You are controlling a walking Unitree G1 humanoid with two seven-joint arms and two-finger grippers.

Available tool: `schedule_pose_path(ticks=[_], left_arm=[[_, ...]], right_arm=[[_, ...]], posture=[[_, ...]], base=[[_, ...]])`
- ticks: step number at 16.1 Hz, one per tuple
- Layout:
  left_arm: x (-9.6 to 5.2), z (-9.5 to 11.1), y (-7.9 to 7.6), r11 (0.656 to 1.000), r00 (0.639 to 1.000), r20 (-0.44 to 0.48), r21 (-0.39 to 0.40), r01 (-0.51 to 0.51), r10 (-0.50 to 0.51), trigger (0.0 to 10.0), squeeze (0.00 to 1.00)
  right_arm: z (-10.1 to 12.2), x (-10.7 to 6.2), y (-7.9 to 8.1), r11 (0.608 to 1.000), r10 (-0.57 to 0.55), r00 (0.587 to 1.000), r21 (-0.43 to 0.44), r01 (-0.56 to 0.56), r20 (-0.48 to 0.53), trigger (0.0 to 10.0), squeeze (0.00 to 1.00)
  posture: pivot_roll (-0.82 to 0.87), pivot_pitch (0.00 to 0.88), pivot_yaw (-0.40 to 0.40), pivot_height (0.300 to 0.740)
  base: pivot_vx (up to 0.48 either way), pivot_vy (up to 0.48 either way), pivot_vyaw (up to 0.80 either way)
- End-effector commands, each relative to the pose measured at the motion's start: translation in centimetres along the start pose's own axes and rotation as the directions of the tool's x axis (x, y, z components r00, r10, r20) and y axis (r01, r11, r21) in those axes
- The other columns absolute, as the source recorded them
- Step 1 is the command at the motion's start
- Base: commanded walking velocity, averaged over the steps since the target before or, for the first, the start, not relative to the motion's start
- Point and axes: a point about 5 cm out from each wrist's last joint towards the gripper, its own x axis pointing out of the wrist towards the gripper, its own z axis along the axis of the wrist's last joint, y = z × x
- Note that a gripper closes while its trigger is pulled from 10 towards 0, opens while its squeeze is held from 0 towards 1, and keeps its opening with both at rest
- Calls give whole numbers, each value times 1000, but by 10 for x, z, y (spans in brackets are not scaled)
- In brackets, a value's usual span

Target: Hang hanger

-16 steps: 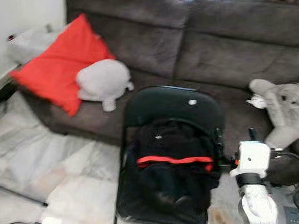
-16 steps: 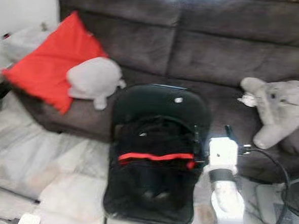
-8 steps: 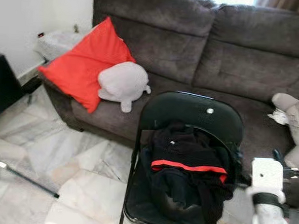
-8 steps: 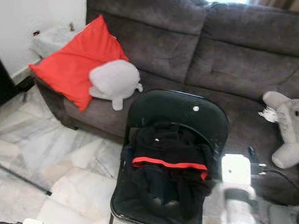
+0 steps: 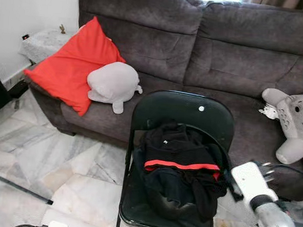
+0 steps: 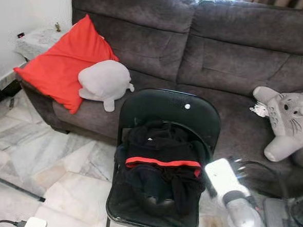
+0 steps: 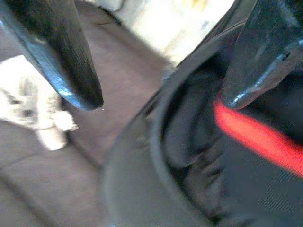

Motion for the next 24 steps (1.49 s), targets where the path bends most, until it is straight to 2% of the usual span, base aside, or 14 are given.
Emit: schedule_pose_path(ticks=[1,3,8,10,13,16,18,21,24], left_arm=[[-3,-9,-1,1000,999,-36,13,16,-15,10000,0],[-4,-9,-1,1000,999,-33,11,16,-15,10000,0],[-5,-13,-2,1000,998,-54,11,19,-18,10000,0],[-5,-12,-3,1000,998,-53,12,20,-20,10000,0],[-4,-12,-3,1000,998,-53,15,20,-20,10000,0],[-6,-14,0,1000,998,-57,18,17,-16,10000,0],[-6,-15,2,1000,998,-62,18,16,-15,10000,0],[-6,-14,1,999,998,-62,22,23,-21,10000,0],[-5,-12,1,999,998,-60,28,27,-26,10000,0]], right_arm=[[-4,2,-4,1000,10,1000,-10,-11,-28,10000,0],[-4,3,-11,1000,17,998,-14,-18,-68,10000,0],[-2,5,-12,999,41,997,-21,-42,-63,10000,0],[3,17,-11,995,95,995,-32,-96,-39,10000,0],[2,24,-14,993,107,993,-46,-109,-57,10000,0],[5,29,-11,984,169,984,-53,-172,-63,10000,0],[7,27,-9,983,182,981,-26,-184,-61,10000,0],[6,23,-3,974,222,973,-27,-225,-68,10000,0],[6,25,-5,976,210,976,-50,-213,-66,10000,0]], posture=[[-82,100,-2,740],[-83,103,-2,740],[-84,107,-1,740],[-77,109,-2,740],[-69,112,0,740],[-64,117,3,740],[-65,120,5,740],[-67,121,9,740],[-67,118,9,740]], base=[[0,0,0],[0,0,0],[0,0,0],[0,0,0],[0,0,0],[0,0,0],[0,0,0],[0,0,0],[0,0,0]])
